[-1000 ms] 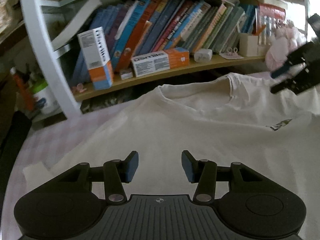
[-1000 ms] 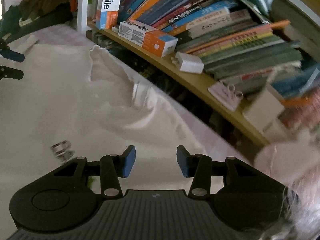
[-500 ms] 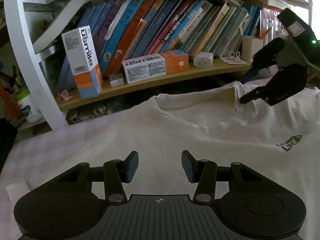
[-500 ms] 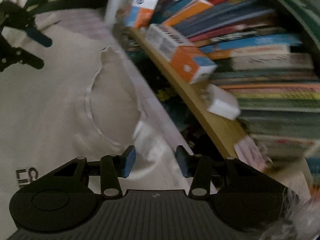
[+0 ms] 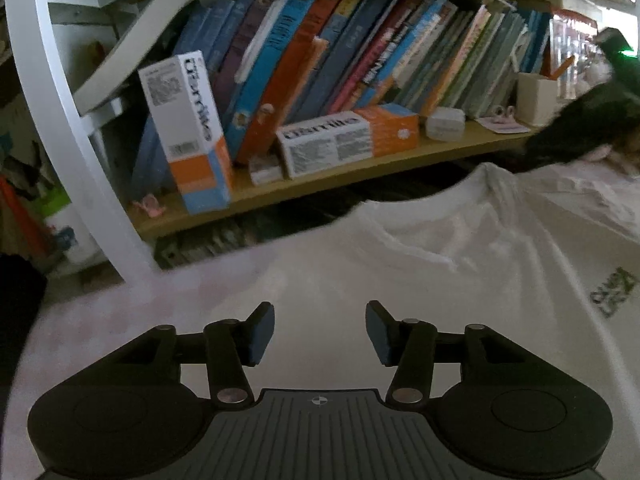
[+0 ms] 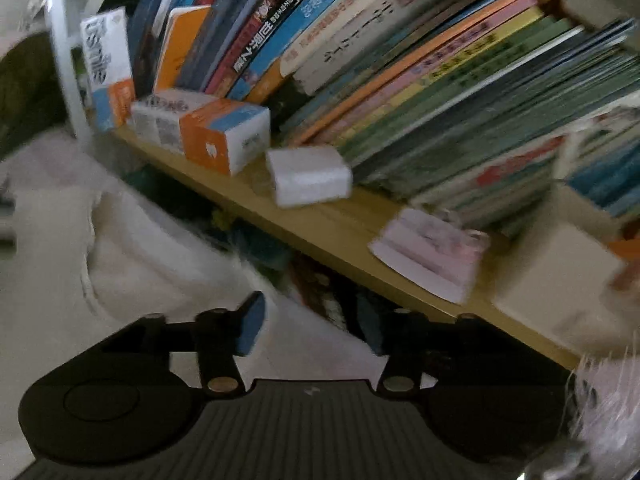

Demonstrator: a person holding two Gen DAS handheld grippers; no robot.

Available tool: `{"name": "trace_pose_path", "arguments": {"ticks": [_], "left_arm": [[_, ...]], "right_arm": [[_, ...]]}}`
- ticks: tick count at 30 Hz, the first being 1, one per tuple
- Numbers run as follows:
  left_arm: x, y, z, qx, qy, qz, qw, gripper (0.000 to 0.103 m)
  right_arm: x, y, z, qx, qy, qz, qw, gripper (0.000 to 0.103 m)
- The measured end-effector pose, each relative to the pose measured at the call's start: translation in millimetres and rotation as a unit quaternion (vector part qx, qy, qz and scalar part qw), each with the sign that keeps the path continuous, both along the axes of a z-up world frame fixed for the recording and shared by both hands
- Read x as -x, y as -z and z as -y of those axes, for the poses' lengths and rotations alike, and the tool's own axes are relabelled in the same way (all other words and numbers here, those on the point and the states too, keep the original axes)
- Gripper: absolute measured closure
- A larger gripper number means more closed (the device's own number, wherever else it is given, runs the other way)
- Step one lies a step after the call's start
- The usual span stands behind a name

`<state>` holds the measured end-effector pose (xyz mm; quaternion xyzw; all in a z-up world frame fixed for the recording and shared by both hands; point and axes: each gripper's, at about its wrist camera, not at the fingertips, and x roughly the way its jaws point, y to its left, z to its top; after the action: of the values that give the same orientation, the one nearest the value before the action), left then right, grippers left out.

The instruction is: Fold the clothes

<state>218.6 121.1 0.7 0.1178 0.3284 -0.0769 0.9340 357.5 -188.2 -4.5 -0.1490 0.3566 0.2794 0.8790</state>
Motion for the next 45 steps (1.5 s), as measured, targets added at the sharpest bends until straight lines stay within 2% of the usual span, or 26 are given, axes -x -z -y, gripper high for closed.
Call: {"name": "trace_pose_path", "arguments": {"ticks": [5, 7, 8, 11, 12, 13, 15, 19, 22, 23, 24, 26, 28, 31, 32, 35, 37, 39, 40, 41, 42, 43, 45], "left_arm": [[-31.1, 3.1, -16.4, 0.001, -0.002, -0.003, 1.0000, 0.052], [-45.2, 5.6, -17.3, 0.006, -0.001, -0.008, 0.9999, 0.052], [-50.4, 7.2, -15.7, 0.006, 0.000, -0.010, 0.9999, 0.052], [-63.5, 11.4, -11.1, 0.006, 0.003, -0.016, 0.9998, 0.052], [-66.1, 12.5, -9.6, 0.007, 0.004, -0.017, 0.9998, 0.052], [-67.7, 13.4, -8.0, 0.008, 0.008, -0.018, 0.9998, 0.052], [-69.2, 15.7, -5.2, 0.007, 0.018, -0.022, 0.9996, 0.052], [-75.9, 24.5, -2.0, -0.003, 0.028, -0.037, 0.9989, 0.053], [-81.6, 26.6, -5.3, 0.013, 0.023, -0.045, 0.9987, 0.062], [-83.7, 26.2, -7.5, 0.025, 0.020, -0.049, 0.9983, 0.083], [-86.8, 26.2, -8.0, 0.033, 0.019, -0.054, 0.9978, 0.100], [-91.4, 26.4, -1.0, 0.017, 0.021, -0.053, 0.9983, 0.101], [-96.7, 27.5, 5.0, -0.002, 0.014, -0.046, 0.9989, 0.101], [-110.9, 28.9, 11.6, -0.005, -0.021, -0.039, 0.9990, 0.101], [-114.7, 29.1, 14.1, 0.002, -0.027, -0.038, 0.9989, 0.101], [-115.9, 30.8, 21.1, -0.013, -0.027, -0.034, 0.9990, 0.100], [-111.1, 28.6, 20.3, -0.015, -0.036, -0.033, 0.9987, 0.091], [-103.6, 24.5, 19.1, -0.020, -0.051, -0.032, 0.9980, 0.088], [-93.3, 19.8, 18.1, -0.021, -0.057, -0.023, 0.9979, 0.088], [-82.8, 15.0, 17.0, -0.022, -0.062, -0.015, 0.9977, 0.082], [-67.0, 9.8, 15.6, -0.023, -0.066, -0.002, 0.9975, 0.075], [-49.4, 5.4, 10.8, -0.022, -0.069, 0.008, 0.9974, 0.072], [-13.0, -2.7, -3.4, -0.021, -0.083, 0.019, 0.9962, 0.066]], "right_arm": [[16.6, 3.2, 32.8, 0.018, -0.009, -0.037, 0.999, 0.061], [17.3, 13.2, 37.2, 0.036, -0.010, -0.052, 0.998, 0.065], [17.2, 15.4, 39.4, 0.026, -0.005, -0.060, 0.998, 0.067], [17.0, 21.9, 45.6, -0.003, 0.009, -0.084, 0.996, 0.081], [16.8, 22.3, 45.7, -0.009, 0.016, -0.086, 0.996, 0.091], [18.0, 22.2, 44.1, 0.002, 0.025, -0.076, 0.997, 0.099], [20.4, 22.2, 41.2, 0.021, 0.043, -0.057, 0.997, 0.100], [24.8, 25.5, 41.8, 0.020, 0.072, -0.039, 0.996, 0.100], [25.9, 27.2, 43.6, 0.012, 0.083, -0.039, 0.996, 0.100], [25.9, 27.6, 44.5, 0.009, 0.085, -0.039, 0.996, 0.100], [26.1, 28.1, 45.1, 0.006, 0.088, -0.038, 0.995, 0.100], [27.5, 29.5, 42.4, 0.011, 0.096, -0.025, 0.995, 0.100], [25.0, 30.5, 40.3, 0.025, 0.111, -0.007, 0.994, 0.102], [17.4, 31.6, 43.4, 0.005, 0.133, -0.010, 0.991, 0.102], [16.2, 31.7, 43.1, 0.003, 0.135, -0.011, 0.991, 0.102], [16.7, 32.1, 40.6, 0.015, 0.128, -0.006, 0.992, 0.102], [16.4, 30.3, 43.0, 0.014, 0.125, -0.010, 0.992, 0.101], [19.7, 26.3, 45.6, 0.010, 0.125, -0.012, 0.992, 0.100], [22.9, 23.4, 47.1, 0.007, 0.125, -0.010, 0.992, 0.098], [28.9, 19.0, 49.4, 0.000, 0.125, -0.007, 0.992, 0.095], [37.2, 13.8, 50.6, -0.004, 0.123, -0.004, 0.992, 0.086], [45.6, 8.5, 51.9, -0.007, 0.122, -0.001, 0.993, 0.078], [69.9, 1.9, 51.1, -0.011, 0.121, 0.001, 0.993, 0.077]]}}
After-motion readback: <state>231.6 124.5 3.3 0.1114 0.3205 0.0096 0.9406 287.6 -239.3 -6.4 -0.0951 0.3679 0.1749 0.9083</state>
